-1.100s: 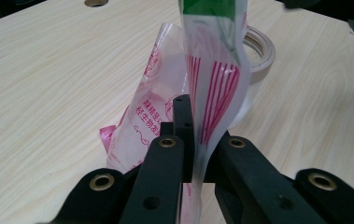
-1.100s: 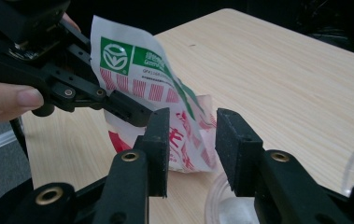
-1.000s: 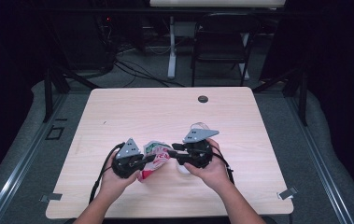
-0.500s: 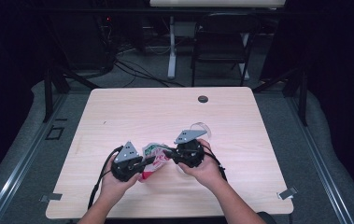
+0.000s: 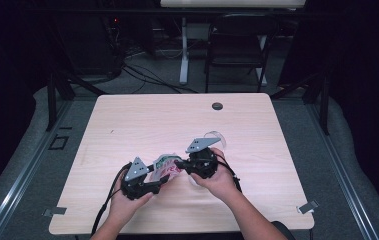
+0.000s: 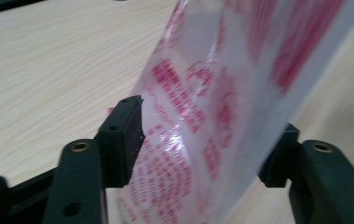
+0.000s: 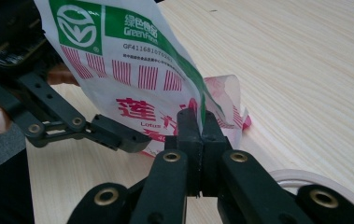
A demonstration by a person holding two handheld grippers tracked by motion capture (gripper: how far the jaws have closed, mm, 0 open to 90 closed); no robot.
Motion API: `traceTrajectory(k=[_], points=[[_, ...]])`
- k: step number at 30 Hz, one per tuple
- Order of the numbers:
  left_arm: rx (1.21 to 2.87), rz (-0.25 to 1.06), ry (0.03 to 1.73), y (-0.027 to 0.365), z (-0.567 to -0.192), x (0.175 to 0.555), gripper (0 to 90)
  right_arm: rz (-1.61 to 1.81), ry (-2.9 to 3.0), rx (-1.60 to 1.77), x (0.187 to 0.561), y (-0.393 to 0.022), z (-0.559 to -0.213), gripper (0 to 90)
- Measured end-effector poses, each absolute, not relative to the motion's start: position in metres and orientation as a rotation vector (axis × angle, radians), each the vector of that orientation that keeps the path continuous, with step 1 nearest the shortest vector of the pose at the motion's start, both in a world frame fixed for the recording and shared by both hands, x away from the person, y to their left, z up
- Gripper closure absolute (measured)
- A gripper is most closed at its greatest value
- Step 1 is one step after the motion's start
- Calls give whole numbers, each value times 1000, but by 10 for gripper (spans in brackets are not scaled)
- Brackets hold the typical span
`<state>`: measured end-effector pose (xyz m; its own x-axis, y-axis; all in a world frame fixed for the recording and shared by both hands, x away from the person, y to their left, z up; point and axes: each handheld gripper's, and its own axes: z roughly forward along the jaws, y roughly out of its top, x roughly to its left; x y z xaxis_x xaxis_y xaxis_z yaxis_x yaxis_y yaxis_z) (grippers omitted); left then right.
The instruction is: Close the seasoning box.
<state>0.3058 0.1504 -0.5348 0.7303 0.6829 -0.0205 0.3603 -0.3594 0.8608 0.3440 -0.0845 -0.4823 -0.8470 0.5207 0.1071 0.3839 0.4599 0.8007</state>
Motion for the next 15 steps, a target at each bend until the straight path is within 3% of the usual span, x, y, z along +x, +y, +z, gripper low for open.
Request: traceTrajectory(k=[3,15], points=[[1994,374,837,154,-542,309,403,1343,2550,795,343,-84,-482,900],[2085,397,890,151,-566,317,323,1351,2555,786,344,-84,-481,900]])
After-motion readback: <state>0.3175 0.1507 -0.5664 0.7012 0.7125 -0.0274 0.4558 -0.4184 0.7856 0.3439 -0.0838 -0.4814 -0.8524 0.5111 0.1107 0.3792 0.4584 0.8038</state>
